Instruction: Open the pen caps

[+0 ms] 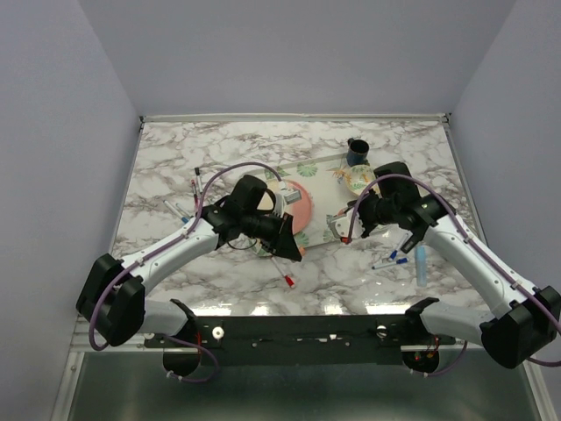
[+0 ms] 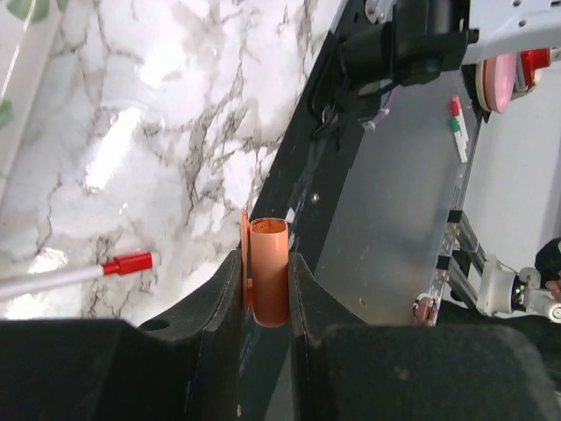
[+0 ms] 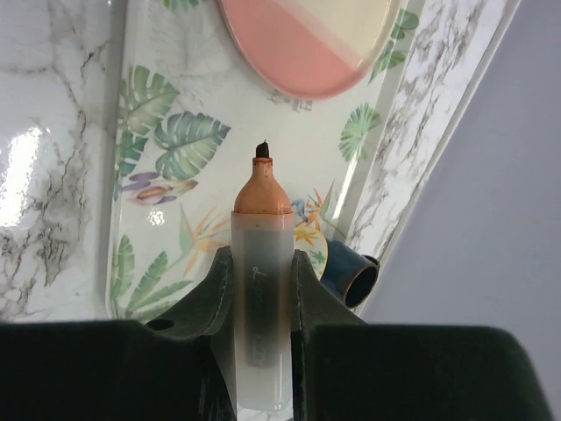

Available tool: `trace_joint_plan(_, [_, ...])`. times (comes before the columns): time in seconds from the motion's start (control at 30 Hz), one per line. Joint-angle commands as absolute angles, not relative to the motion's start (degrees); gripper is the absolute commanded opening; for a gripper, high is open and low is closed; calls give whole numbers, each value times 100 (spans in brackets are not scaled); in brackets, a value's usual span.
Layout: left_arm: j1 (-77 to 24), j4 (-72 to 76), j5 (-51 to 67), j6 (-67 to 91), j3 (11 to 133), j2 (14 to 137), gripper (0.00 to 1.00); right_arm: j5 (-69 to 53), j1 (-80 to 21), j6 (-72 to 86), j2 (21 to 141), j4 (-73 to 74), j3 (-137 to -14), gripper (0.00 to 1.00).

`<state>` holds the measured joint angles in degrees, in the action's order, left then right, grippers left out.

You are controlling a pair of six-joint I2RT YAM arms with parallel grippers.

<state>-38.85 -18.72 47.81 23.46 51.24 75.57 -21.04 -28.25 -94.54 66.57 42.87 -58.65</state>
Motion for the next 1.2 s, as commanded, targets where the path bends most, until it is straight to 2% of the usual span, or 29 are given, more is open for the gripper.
trace_joint_plan(0.0, [-3876,-2549,4598,2127,5054,7374,0,-1968,-2646,-9353,6557,4307,-5880,1])
trace_joint_plan(0.07, [-3858,-2549,4204,2258,5010,7287,0,-2441,-2646,-9150,6539,4455,-5845,1])
trace_joint_plan(0.1, [-3841,-2523,3514,2389,4975,7112,0,-2696,-2646,-8862,6513,4508,-5793,0])
trace_joint_plan(0.2, [-3771,-2102,2473,3109,4467,6551,0,-3532,-2768,-8213,6451,4676,-5398,2])
trace_joint_plan(0.23, [-3762,-1770,1713,3320,4047,6356,0,-3664,-2847,-8035,6442,4650,-5135,2])
trace_joint_plan(0.4, [-3744,-960,-340,4753,2718,5013,0,-3428,-3487,-7016,6591,4421,-4527,5])
trace_joint_plan(0.57, [-3683,-536,-1825,5273,1767,4474,0,-2989,-4025,-6338,7039,3947,-4263,7])
trace_joint_plan(0.77, [-3332,-475,-2469,5168,1653,4649,0,-2663,-4210,-5731,7865,3542,-4403,10])
trace_joint_plan(0.8, [-3296,-492,-2539,5177,1644,4702,5,-2628,-4227,-5652,7927,3507,-4421,13])
trace_joint_plan(0.87, [-3199,-510,-2619,5211,1582,4728,8,-2505,-4280,-5555,8138,3402,-4447,15])
trace_joint_plan(0.9, [-3182,-545,-2645,5238,1556,4729,13,-2470,-4289,-5502,8191,3384,-4456,17])
trace_joint_plan(0.97, [-3138,-536,-2681,5256,1468,4711,14,-2347,-4298,-5432,8375,3288,-4508,18])
trace_joint_plan(1.1, [-3067,-615,-2725,5370,1371,4746,23,-2215,-4298,-5274,8569,3226,-4605,23])
trace_joint_plan(1.17, [-3050,-624,-2672,5405,1345,4746,24,-2154,-4298,-5238,8587,3182,-4614,24])
